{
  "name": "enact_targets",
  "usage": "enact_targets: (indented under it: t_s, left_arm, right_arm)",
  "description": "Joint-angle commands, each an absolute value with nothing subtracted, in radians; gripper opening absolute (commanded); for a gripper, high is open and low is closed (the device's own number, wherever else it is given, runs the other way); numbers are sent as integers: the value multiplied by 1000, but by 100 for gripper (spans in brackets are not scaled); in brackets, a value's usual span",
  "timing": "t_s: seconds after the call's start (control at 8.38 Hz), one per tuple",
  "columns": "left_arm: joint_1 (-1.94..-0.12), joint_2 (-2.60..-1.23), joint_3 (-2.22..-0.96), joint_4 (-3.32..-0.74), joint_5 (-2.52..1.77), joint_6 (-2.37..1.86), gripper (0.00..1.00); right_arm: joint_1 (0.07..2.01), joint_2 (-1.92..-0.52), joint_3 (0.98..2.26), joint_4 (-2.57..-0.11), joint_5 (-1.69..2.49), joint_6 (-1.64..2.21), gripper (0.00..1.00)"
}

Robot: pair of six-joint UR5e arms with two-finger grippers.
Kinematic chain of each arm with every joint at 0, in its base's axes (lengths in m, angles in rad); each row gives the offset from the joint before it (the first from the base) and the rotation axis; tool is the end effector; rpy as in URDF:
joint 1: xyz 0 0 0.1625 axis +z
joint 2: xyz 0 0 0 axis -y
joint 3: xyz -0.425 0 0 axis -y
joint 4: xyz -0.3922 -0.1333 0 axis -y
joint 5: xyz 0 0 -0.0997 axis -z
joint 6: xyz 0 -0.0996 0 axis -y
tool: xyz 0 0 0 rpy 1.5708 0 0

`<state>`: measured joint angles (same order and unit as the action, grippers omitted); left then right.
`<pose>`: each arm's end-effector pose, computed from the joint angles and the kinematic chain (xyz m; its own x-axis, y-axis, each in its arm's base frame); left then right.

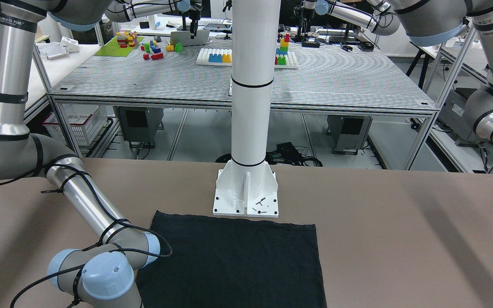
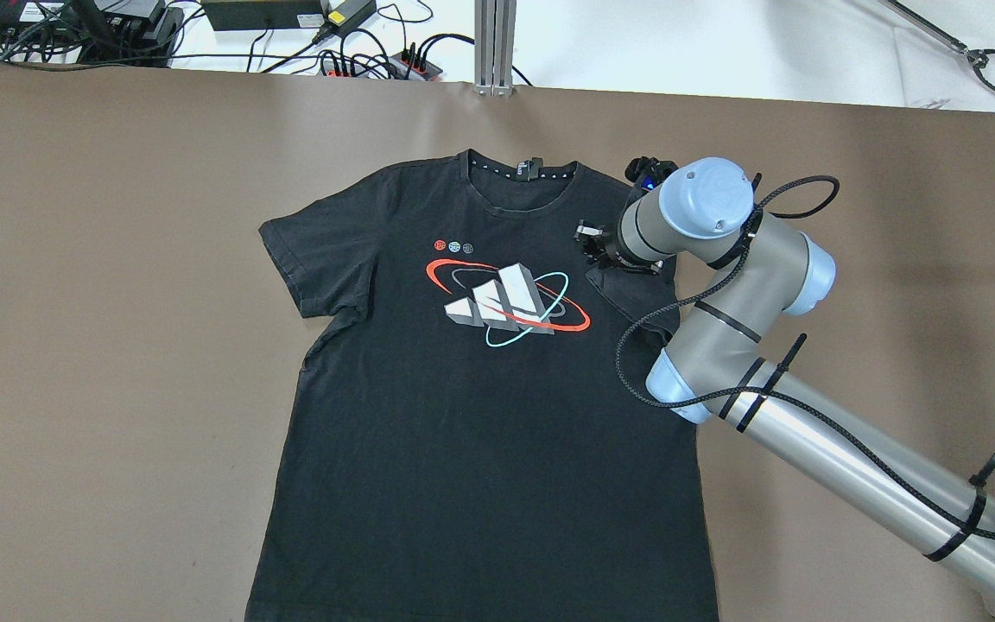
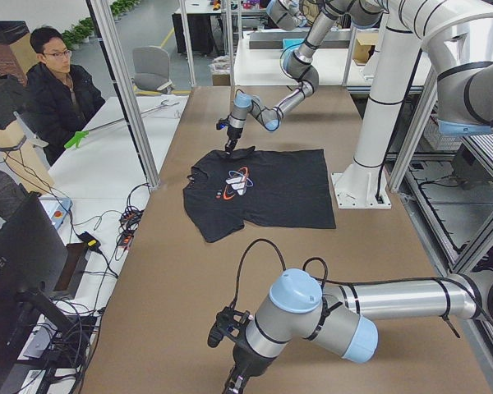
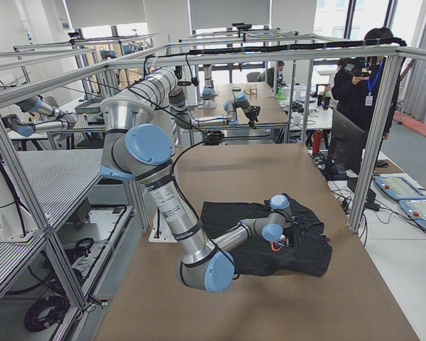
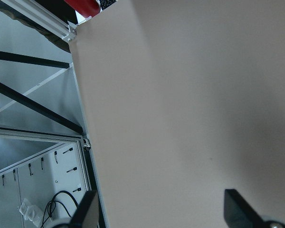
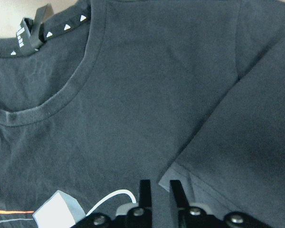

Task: Fold clothes
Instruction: 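Reach the right gripper over the shirt toward the collar and shoulder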

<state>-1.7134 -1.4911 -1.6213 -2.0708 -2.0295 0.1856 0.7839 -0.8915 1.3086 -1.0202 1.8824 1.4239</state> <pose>-0.1576 -0.4699 0.6320 0.9237 0.2329 -0.3041 -0.0446 0.8538 0.5186 -0.4658 -0.6095 0.3059 0.4695 0.2714 0.8402 -0.4291 0.9018 -0.0515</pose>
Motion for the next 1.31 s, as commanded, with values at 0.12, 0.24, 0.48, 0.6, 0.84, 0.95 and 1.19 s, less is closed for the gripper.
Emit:
enact_targets:
  t_s: [0.12, 0.24, 0.48, 0.6, 0.84, 0.95, 1.19]
  left_arm:
    - [-1713, -1491, -1620, -2069, -2029, 184, 93]
    - [-1713, -1491, -1621, -2071, -2029, 184, 93]
    - [-1713, -1491, -1624, -2071, -2031, 184, 93]
    - [-1713, -1491, -1631, -2069, -2029, 184, 93]
    - [-1713, -1491, -1640, -2069, -2029, 184, 93]
    - [-1713, -1493, -1646, -2068, -2028, 184, 93]
    - [-1715, -1493, -1654, -2068, -2028, 184, 93]
  right_arm:
    - [767, -946, 1365, -1019, 1873, 1411, 95]
    - [770, -950, 1367, -1022, 1873, 1407, 95]
    - [770, -997, 1402, -1017, 1873, 1404, 95]
    - [766, -1044, 1446, -1016, 1873, 1405, 95]
    - [721, -1087, 1479, -1009, 1871, 1422, 95]
    - [709, -1103, 1489, -1008, 1867, 1425, 95]
    - [707, -1144, 1547, -1012, 1873, 1425, 95]
